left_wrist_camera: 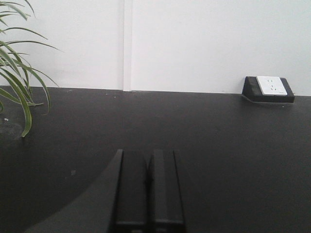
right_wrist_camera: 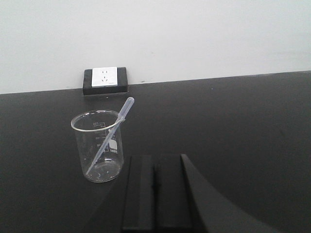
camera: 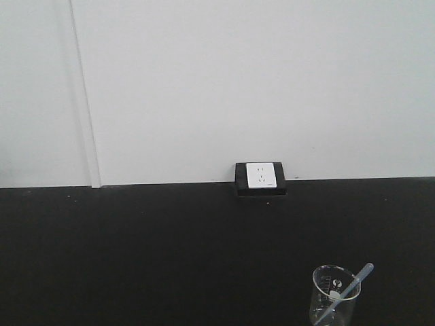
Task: Grab transparent chemical and place on left bench
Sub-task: 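Move the right gripper down toward the dropper in the glass beaker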
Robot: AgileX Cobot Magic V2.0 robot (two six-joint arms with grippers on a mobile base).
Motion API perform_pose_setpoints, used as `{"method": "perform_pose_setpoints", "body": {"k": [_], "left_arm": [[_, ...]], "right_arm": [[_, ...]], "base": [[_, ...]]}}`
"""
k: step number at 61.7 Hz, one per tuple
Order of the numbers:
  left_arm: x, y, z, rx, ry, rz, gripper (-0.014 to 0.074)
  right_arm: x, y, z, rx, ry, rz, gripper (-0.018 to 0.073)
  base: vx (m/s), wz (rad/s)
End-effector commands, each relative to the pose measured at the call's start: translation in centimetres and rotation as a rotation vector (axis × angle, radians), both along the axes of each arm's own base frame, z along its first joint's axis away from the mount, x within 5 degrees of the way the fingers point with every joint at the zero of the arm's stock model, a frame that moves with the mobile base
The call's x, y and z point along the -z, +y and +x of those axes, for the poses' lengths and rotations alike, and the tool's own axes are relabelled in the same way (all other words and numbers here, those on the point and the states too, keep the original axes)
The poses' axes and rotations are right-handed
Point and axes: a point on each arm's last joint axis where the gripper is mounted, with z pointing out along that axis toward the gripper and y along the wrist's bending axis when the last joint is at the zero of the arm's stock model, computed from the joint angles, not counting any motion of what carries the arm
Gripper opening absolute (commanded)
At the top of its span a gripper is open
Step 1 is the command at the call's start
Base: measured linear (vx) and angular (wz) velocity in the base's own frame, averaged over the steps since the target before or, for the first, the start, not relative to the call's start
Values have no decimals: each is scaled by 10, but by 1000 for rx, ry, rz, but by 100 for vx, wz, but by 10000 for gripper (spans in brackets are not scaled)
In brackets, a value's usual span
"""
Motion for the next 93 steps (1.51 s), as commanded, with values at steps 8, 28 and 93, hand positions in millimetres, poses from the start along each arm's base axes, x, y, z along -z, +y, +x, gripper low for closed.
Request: {"method": "perform_pose_setpoints", "body": {"k": [8, 28, 93], "left_arm": [[-3, 0, -1, 1, -81, -14, -3], [-3, 0, -1, 1, -81, -14, -3], [-3, 0, -1, 1, -81, -14, -3]], "right_arm": [[-6, 0, 0, -2, -90, -11, -7], [-6, 0, 0, -2, -90, -11, -7], [-97, 2, 22, -24, -272, -29, -4]], "base": [[0, -1], [0, 0], [0, 0]]}}
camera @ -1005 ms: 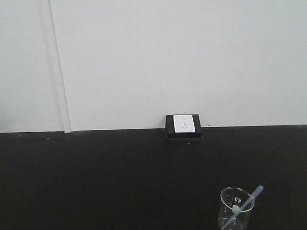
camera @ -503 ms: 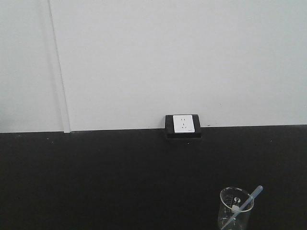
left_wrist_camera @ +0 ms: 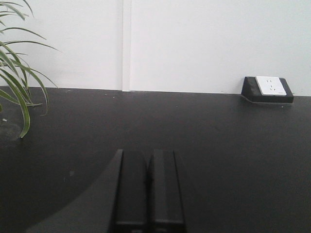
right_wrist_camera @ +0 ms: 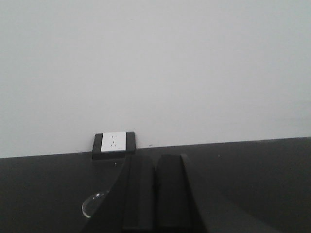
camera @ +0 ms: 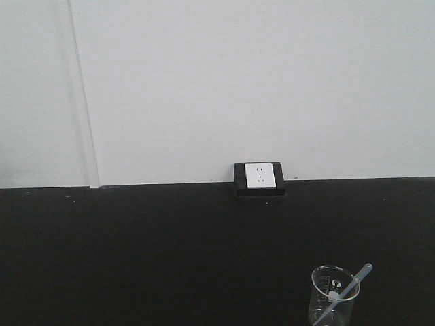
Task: Grab transparent chemical and place on left bench
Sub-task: 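Move the right gripper down toward the dropper in the glass beaker, then close the right gripper on the dropper and lift it out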
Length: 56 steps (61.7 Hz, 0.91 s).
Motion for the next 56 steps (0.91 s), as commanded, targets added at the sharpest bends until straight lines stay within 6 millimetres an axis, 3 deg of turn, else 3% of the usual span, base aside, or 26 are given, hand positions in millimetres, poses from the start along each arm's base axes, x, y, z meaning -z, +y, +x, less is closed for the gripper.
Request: {"method": "perform_pose_setpoints", "body": {"k": [1, 7, 15, 25, 44, 56], "left_arm": [[-3, 0, -1, 1, -81, -14, -3], [-3, 0, -1, 1, -81, -14, -3], [-3, 0, -1, 1, -81, -14, -3], [-3, 0, -1, 1, -81, -14, -3], [-3, 0, -1, 1, -81, -14, -3], [-3, 0, -1, 1, -81, -14, -3]], "right_arm": [[-39, 0, 15, 1, -65, -26, -3], [-47, -1, 37, 4, 13, -43, 1], [-40, -1, 65, -4, 95, -34, 8], [-33, 1, 94, -31, 63, -4, 9], [-11, 0, 130, -41, 67, 22, 25], [5, -1, 144, -25, 112, 63, 144]], "base": [[0, 0], [0, 0], [0, 0], [0, 0], [0, 0], [0, 0]]}}
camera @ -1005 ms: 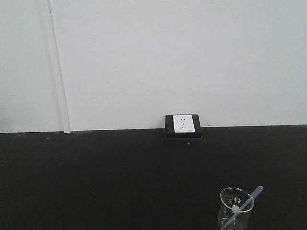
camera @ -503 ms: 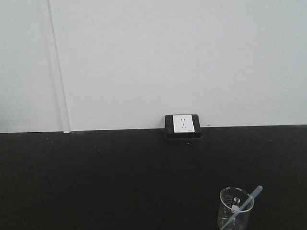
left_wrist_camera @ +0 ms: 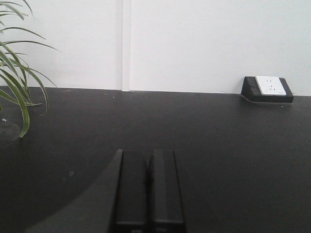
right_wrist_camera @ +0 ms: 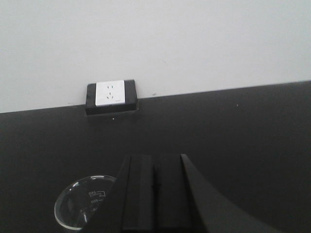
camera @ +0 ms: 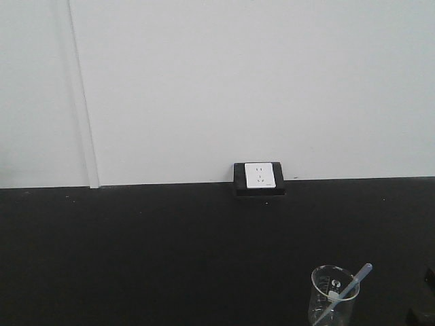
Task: Grab transparent chemical and place on left bench
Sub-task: 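Close the right gripper on the dropper and lift it out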
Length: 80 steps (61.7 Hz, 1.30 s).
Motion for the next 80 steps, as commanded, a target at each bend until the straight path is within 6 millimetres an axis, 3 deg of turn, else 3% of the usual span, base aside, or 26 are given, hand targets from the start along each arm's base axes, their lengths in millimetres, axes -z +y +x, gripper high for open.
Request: {"method": "perform_pose_setpoints", "body": {"k": [1, 17, 24, 32, 56, 80], "left_arm": [[-3, 0, -1, 1, -81, -14, -3], [-3, 0, -1, 1, -81, -14, -3], [-3, 0, -1, 1, -81, -14, -3], [-3, 0, -1, 1, -81, -14, -3], [-3, 0, -1, 1, -81, -14, -3], [-3, 0, -1, 1, -81, -14, -3]], "right_arm": [[-15, -1, 10, 5, -127, 11, 158], [-1, 0, 24, -3, -160, 13, 478], [13, 1, 33, -23, -147, 22, 542], [33, 6, 50, -77, -110, -3, 545], [54, 13, 112, -177, -100, 3, 508], [67, 13, 128, -174, -67, 26, 387]], "base": [[0, 0], [0, 0], [0, 0], [0, 0], [0, 0], [0, 0]]}}
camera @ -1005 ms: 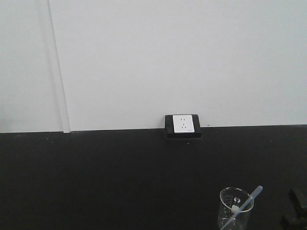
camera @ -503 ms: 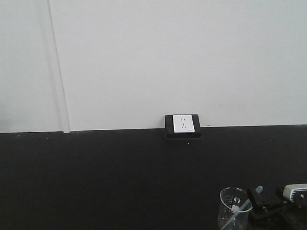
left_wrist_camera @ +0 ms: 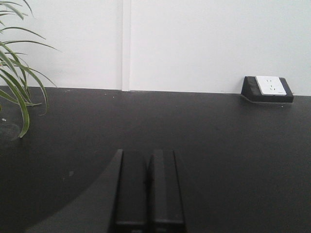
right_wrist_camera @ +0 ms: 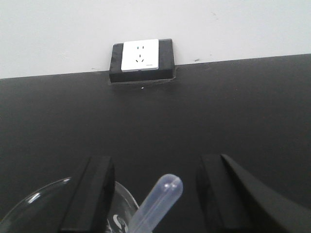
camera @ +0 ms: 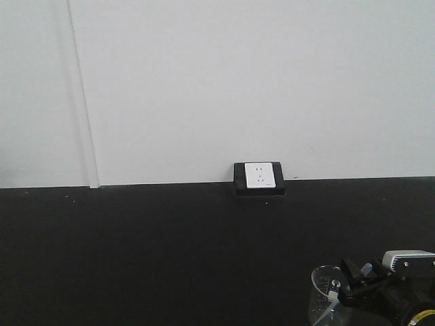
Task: Grab transparent chemical and place on left bench
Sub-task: 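Close the right gripper on the dropper and lift it out, then hold the dropper and raise the right arm away from the beaker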
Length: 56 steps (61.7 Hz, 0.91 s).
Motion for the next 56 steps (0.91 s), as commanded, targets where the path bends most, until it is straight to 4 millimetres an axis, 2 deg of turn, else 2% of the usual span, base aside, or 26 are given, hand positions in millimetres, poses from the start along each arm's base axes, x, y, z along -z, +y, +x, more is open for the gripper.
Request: {"method": "perform_pose_setpoints", "body": {"k": [1, 11, 20, 33, 38, 47, 56], "left_arm": [[-3, 0, -1, 1, -81, -14, -3], [-3, 0, -1, 1, -81, -14, -3], [-3, 0, -1, 1, -81, -14, -3], [-3, 0, -1, 1, -81, -14, -3], [-3, 0, -1, 1, -81, -14, -3], [-3, 0, -1, 1, -81, -14, -3], [-3, 0, -1, 1, -81, -14, -3]], "right_arm": [[-21, 0, 5, -3, -129, 14, 382], [-19, -1, 6, 1, -124, 16, 297], [-24, 0, 6, -6, -182, 26, 167], [-43, 1, 2, -17, -250, 22, 0], [-57, 1, -2, -23, -280, 14, -11], [-87, 7, -32, -80, -348, -28, -8], [-105, 14, -92, -139, -405, -87, -7]], "base": [[0, 0], [0, 0], [0, 0], [0, 0], [0, 0], [0, 0], [0, 0]]}}
